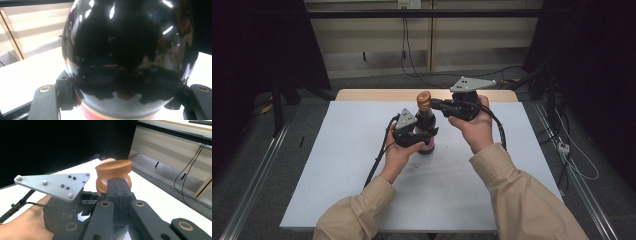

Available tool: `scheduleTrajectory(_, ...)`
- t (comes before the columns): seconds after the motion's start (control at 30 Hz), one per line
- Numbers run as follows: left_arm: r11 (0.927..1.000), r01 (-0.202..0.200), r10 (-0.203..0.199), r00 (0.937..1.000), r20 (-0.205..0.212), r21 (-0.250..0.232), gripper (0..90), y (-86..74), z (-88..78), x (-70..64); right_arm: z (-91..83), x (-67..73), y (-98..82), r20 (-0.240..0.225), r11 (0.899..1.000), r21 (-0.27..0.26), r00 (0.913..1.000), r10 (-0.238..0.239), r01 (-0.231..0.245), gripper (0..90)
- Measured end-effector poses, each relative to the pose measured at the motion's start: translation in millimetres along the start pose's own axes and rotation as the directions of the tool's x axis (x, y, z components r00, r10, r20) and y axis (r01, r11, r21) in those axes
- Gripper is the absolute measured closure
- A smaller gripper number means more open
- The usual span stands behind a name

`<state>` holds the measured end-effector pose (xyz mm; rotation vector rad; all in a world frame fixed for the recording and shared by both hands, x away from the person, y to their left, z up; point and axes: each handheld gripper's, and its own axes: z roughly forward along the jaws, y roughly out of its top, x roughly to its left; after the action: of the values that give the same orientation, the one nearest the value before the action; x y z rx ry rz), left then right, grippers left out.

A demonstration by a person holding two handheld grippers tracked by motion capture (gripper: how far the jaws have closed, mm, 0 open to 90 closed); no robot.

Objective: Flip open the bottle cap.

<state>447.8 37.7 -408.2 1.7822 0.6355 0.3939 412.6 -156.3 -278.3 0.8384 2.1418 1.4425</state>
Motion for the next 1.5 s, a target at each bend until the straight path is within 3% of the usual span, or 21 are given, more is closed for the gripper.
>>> scheduleTrajectory(1.5,1.0,-0.004,0.004,0.9999,-0.016,-0.001,30.2,-0.2,0.3,-0.5,0.3,-0.2,1.6,0.0,1.0,-0.012,0.9999,0.011,-0.011,90.0)
